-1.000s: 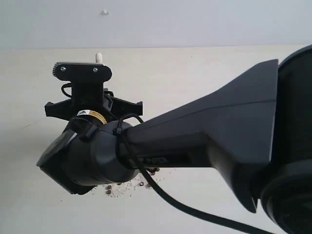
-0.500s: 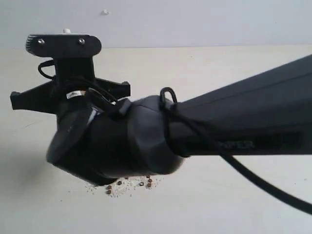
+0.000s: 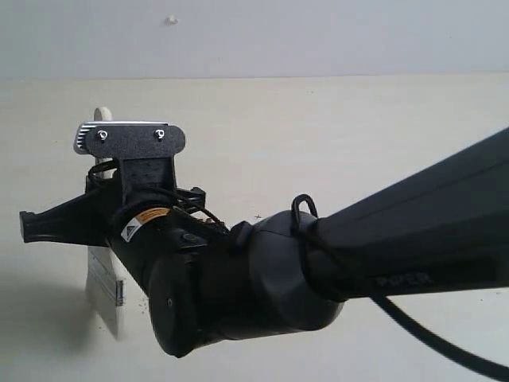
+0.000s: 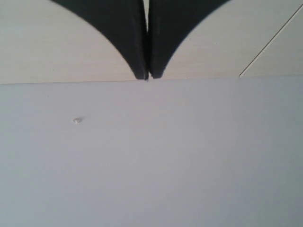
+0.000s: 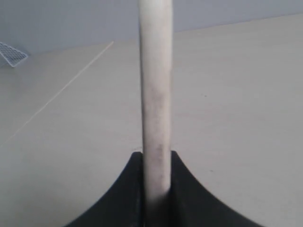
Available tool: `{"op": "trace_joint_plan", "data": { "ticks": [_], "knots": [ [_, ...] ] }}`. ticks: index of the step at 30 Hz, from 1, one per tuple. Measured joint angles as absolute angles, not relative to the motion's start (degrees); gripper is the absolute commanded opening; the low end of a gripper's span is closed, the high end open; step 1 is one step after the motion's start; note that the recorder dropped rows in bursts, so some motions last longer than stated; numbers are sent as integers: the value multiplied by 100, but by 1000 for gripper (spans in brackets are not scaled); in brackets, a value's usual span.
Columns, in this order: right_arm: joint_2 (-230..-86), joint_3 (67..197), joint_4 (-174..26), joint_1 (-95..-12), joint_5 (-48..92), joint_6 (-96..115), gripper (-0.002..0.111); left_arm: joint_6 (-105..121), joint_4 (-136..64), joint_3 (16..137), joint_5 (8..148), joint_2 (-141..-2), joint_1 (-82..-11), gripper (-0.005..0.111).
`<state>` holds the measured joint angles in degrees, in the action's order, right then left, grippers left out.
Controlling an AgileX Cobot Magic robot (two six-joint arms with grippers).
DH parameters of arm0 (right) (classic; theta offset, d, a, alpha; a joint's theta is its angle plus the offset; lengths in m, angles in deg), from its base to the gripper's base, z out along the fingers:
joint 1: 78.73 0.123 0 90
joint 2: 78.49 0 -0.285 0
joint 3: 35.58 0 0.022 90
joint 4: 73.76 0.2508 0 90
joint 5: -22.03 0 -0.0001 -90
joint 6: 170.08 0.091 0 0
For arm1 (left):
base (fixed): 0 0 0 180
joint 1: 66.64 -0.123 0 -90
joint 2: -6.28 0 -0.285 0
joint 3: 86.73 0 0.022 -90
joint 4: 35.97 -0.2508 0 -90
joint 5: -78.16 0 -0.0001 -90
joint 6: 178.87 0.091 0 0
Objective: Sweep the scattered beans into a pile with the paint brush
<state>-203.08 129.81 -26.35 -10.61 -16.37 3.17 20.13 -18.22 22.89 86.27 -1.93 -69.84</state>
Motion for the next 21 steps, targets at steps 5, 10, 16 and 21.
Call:
{"op": "trace_joint_plan", "data": {
  "ticks": [5,10,16,21],
  "knots": [
    [-20308,12971,-1830,-1061,-1359,-474,0,2013,-1822,2289,8627,-193,-6984,0],
    [-20308,12971,-1143,-1073,-1163,-1221,0,2013,-1822,2289,8627,-193,-6984,0],
    [-20247,12982,-378,-1296,-990,-1953,0,2013,-1822,2289,8627,-193,-6984,0],
    [-20222,12982,-220,-1377,-992,-2412,0,2013,-1822,2289,8627,-193,-6984,0]
  ]
}}
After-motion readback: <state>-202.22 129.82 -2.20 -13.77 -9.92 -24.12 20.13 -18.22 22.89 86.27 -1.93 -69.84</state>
